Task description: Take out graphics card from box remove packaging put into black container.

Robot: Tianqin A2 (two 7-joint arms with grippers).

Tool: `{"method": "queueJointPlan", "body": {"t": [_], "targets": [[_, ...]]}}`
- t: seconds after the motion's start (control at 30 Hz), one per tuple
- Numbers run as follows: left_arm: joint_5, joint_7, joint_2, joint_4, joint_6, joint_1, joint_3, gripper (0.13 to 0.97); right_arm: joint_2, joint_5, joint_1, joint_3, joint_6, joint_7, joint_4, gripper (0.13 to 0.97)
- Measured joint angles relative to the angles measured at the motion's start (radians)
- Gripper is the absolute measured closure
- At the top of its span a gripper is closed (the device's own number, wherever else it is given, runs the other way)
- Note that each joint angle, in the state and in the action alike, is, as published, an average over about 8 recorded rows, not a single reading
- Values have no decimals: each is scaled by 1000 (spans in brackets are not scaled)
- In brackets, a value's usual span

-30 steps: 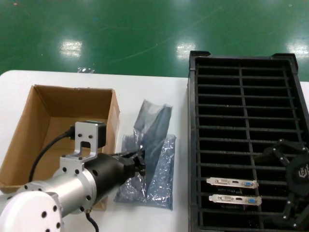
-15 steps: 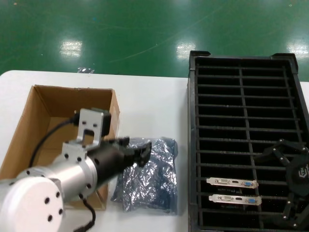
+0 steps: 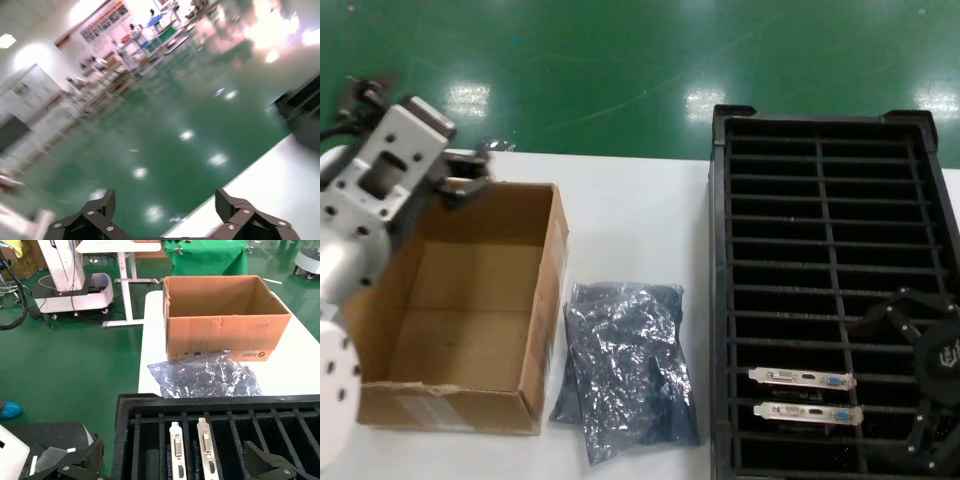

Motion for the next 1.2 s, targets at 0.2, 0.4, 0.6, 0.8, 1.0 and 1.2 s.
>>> {"method": "queueJointPlan", "body": {"t": [0.2,0.4,0.6,0.8,1.0,1.2], "targets": [[-54,52,-11,19,-56,21,2,388,-20,7,-39,16,65,-5,15,129],[-167,109,-18,51,-124,54,10,293,-54,19,-102,43,173,-13,40,129],[-293,176,-28,88,-203,92,19,215,-92,32,-174,73,295,-22,67,129],[-420,245,-37,124,-283,131,28,152,-131,45,-247,103,418,-31,96,129],[-547,314,-46,161,-363,170,37,139,-170,58,-320,133,541,-40,124,129],[-675,383,-56,198,-444,209,45,132,-209,71,-393,164,664,-48,152,129]]}}
